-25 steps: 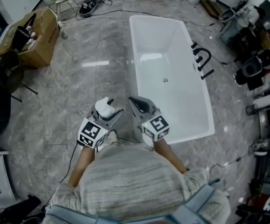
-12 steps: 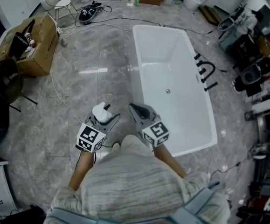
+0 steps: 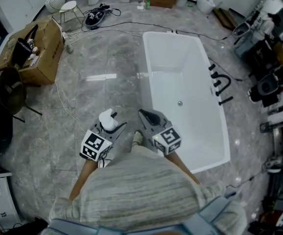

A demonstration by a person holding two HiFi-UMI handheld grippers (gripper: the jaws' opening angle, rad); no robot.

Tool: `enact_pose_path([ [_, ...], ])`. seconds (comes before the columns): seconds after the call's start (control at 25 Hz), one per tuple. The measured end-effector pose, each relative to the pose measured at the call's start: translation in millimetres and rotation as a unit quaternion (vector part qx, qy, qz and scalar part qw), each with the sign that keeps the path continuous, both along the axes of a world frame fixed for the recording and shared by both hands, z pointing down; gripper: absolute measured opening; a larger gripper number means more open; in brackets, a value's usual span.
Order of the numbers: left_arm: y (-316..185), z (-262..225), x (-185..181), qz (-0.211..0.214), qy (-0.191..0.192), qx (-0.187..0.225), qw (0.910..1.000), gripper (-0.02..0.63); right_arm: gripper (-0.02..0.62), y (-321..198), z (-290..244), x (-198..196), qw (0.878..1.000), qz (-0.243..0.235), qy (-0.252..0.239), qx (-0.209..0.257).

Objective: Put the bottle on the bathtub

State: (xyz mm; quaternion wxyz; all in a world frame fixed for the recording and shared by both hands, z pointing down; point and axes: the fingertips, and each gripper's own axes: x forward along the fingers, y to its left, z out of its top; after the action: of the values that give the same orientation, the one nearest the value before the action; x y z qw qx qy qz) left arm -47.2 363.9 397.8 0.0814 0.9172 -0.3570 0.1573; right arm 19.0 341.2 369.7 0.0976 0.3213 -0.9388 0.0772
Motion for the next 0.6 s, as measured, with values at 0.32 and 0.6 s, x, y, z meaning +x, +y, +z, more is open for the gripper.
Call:
enact_pose_path([
  [0.32,-89.2,-21.7,22.5,0.022,0.016,0.008,0.9996,0.235,0.002,-95.8,-10.7,20.5,0.999,0.024,-0.027,-0.006],
  [0.6,-139.6,-11.8,32.3,0.004,0.03,-0.023,0.9993,0.233,0.002,-141.9,-10.4,30.2,1.0,-0.006,-0.019,-0.019],
])
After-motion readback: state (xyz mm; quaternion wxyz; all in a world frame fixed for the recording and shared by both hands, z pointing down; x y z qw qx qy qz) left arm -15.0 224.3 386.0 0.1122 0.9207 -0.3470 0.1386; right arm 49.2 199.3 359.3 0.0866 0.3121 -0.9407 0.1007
